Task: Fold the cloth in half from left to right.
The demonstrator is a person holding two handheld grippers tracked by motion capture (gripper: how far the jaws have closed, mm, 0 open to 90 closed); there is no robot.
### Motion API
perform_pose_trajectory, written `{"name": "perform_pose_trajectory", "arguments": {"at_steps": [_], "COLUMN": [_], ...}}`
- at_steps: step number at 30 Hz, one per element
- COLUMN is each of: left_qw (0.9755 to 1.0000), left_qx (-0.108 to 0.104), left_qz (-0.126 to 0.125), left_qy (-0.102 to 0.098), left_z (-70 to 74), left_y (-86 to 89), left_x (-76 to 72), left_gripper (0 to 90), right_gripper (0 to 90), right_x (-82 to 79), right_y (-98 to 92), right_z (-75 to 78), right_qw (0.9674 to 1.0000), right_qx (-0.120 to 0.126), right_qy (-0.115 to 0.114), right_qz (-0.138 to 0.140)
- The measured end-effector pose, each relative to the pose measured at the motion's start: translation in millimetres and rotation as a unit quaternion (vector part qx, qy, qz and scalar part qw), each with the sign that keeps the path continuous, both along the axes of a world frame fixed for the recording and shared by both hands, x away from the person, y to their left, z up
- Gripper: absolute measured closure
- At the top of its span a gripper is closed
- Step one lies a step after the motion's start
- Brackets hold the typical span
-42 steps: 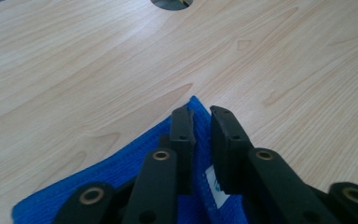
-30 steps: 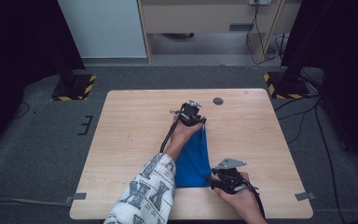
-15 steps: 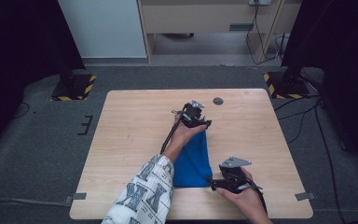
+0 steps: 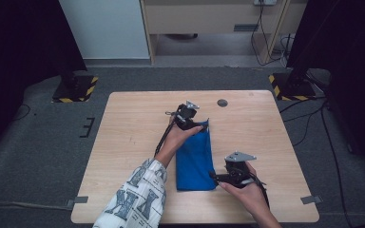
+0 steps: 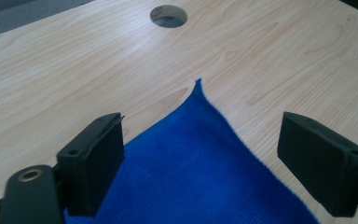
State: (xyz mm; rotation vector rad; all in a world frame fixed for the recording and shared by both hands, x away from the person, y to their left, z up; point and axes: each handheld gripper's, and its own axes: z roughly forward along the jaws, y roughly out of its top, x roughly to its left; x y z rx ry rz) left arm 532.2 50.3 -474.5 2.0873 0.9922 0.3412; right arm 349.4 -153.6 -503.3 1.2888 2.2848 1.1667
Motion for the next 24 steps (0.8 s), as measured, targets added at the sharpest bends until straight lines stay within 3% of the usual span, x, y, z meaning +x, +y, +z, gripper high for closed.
{"name": "perform_pose_trajectory", "arguments": {"at_steps": [8, 13, 20, 24], "left_qw": [0.9999, 0.9999, 0.9997, 0.9995], "left_qx": [0.002, 0.001, 0.008, 0.004], "left_qz": [0.012, 0.016, 0.022, 0.031], "left_qy": [-0.006, -0.005, -0.011, -0.004], "left_z": [2.9, 5.5, 6.5, 3.9], "left_y": [24.3, 40.1, 59.9, 71.6], "left_x": [-9.6, -19.3, -29.9, -31.6], "left_gripper": [9.7, 9.2, 8.8, 8.8], "right_gripper": [12.6, 12.0, 16.5, 19.1], "right_x": [20.1, 31.7, 47.8, 56.0], "right_y": [4.5, 7.5, 11.9, 14.3], "right_z": [-0.3, 3.5, 6.0, 8.8], "right_qw": [1.0, 0.9999, 0.9998, 0.9998], "right_qx": [-0.003, 0.0, -0.003, -0.001], "right_qy": [0.0, -0.012, -0.017, -0.022], "right_qz": [0.001, 0.007, 0.007, 0.001]}}
